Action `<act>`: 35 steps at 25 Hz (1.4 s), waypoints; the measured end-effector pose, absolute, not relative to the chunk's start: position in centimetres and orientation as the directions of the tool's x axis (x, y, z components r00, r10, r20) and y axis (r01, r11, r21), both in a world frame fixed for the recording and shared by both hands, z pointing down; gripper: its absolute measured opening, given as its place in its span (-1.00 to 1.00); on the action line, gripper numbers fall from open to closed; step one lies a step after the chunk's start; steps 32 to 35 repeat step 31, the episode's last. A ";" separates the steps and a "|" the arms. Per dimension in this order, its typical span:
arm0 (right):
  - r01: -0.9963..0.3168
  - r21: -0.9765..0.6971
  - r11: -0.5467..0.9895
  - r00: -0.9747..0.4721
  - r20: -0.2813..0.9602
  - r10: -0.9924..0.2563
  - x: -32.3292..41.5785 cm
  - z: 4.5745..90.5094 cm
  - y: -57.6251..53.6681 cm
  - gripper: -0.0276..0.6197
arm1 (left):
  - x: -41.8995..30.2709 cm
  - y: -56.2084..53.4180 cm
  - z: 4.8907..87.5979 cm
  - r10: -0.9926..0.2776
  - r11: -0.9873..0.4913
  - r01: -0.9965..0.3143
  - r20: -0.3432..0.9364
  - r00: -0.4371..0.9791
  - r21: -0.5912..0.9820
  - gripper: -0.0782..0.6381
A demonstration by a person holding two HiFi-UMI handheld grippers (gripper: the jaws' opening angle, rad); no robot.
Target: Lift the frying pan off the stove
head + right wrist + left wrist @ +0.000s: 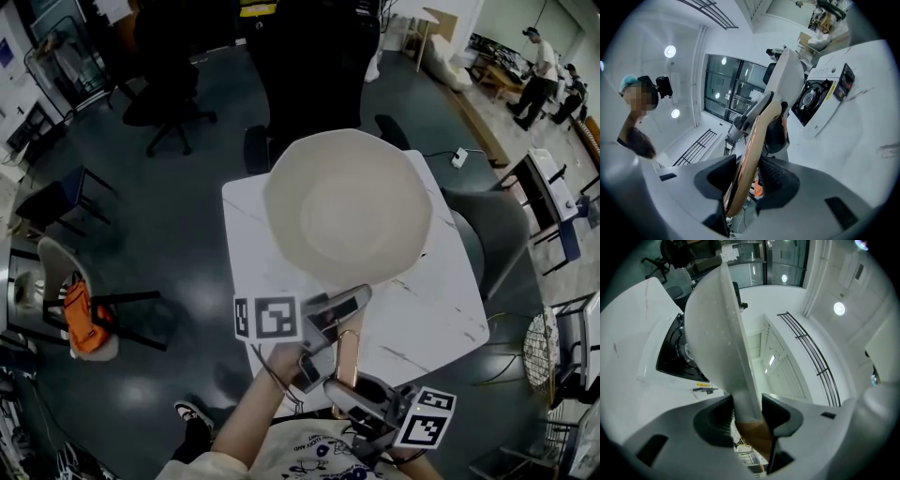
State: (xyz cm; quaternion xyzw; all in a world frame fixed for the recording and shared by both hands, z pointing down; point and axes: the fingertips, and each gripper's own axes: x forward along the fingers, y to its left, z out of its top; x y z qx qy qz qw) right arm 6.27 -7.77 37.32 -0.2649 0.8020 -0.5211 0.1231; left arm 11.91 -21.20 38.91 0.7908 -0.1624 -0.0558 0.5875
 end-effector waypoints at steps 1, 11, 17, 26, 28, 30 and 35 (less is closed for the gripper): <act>-0.295 -0.901 0.318 -0.830 0.077 -0.552 6.3 37.2 -7.6 -0.44 | 11.9 -21.1 38.8 -0.323 -0.259 -0.192 0.102 0.941 0.947 -0.29; -0.268 -0.903 0.335 -0.840 0.049 -0.541 5.5 36.4 -6.9 -0.42 | 11.2 -20.2 38.4 -0.320 -0.244 -0.178 0.095 0.943 0.953 -0.29; -0.272 -0.902 0.336 -0.839 0.051 -0.542 5.3 36.1 -6.7 -0.42 | 11.2 -20.0 37.9 -0.314 -0.245 -0.176 0.093 0.945 0.953 -0.29; -0.276 -0.897 0.344 -0.842 0.054 -0.536 5.0 35.9 -6.7 -0.42 | 11.0 -20.0 37.9 -0.307 -0.242 -0.174 0.095 0.947 0.955 -0.29; -0.278 -0.896 0.347 -0.844 0.056 -0.533 4.9 35.8 -6.8 -0.41 | 10.9 -20.1 37.8 -0.308 -0.241 -0.176 0.097 0.946 0.954 -0.29; -0.278 -0.896 0.346 -0.845 0.058 -0.531 4.9 35.8 -6.8 -0.41 | 10.9 -20.2 37.8 -0.308 -0.241 -0.182 0.103 0.946 0.953 -0.29; -0.278 -0.897 0.345 -0.846 0.059 -0.530 4.9 35.8 -6.8 -0.41 | 10.9 -20.2 37.8 -0.307 -0.241 -0.185 0.106 0.946 0.953 -0.29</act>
